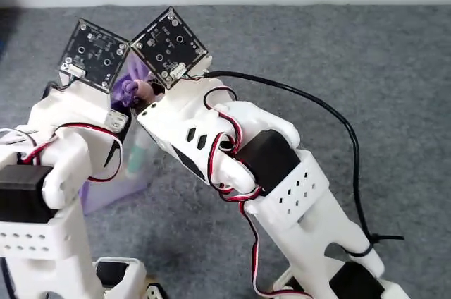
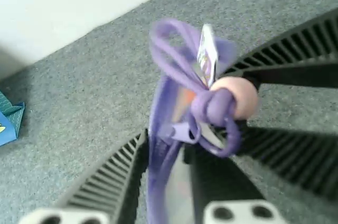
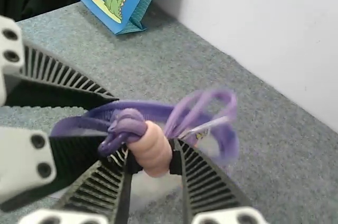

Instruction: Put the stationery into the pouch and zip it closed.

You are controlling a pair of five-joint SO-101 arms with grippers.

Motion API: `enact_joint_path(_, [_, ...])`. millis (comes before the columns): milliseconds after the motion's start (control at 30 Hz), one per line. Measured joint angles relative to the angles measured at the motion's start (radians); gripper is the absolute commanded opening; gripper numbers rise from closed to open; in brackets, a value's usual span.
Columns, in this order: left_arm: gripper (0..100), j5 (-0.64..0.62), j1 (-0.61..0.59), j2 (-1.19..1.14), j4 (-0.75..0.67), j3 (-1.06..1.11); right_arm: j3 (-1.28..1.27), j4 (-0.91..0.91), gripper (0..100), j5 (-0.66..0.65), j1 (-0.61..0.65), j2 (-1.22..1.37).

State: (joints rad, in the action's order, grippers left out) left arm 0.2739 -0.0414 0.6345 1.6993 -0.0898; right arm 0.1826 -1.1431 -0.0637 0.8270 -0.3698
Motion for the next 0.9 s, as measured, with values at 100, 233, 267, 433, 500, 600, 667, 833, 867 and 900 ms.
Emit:
enact_joint_path(100, [1, 0.000, 0.000, 0.000, -0.011, 0.000, 0.000, 0.000, 0.8, 0.000, 0.003, 0.000])
enact_joint_path(233, [1, 0.000, 0.000, 0.000, -0.011, 0.000, 0.000, 0.000, 0.8, 0.000, -0.015, 0.000])
enact_joint_path(267, [1, 0.000, 0.000, 0.000, -0.011, 0.000, 0.000, 0.000, 0.8, 0.000, -0.029, 0.000])
enact_joint_path(433, [1, -0.044, 0.002, 0.000, -0.012, -0.002, 0.000, 0.025, 0.8, 0.000, -0.110, 0.002])
enact_joint_path(500, [1, -0.071, 0.006, 0.000, -0.012, -0.018, 0.000, 0.055, 0.8, 0.002, -0.141, 0.002])
enact_joint_path(600, [1, -0.100, 0.035, 0.000, -0.012, -0.064, -0.021, 0.097, 0.8, 0.002, -0.184, 0.002])
enact_joint_path(667, [1, -0.123, 0.057, -0.002, -0.012, -0.089, -0.043, 0.118, 0.8, 0.002, -0.216, 0.000])
enact_joint_path(833, [1, -0.170, 0.107, -0.003, 0.018, -0.167, -0.124, 0.212, 0.8, 0.002, -0.281, 0.003])
enact_joint_path(867, [1, -0.180, 0.109, -0.005, 0.021, -0.180, -0.150, 0.239, 0.8, 0.002, -0.293, 0.002])
enact_joint_path(900, [1, -0.189, 0.115, -0.006, 0.025, -0.190, -0.173, 0.269, 0.8, 0.002, -0.301, 0.000])
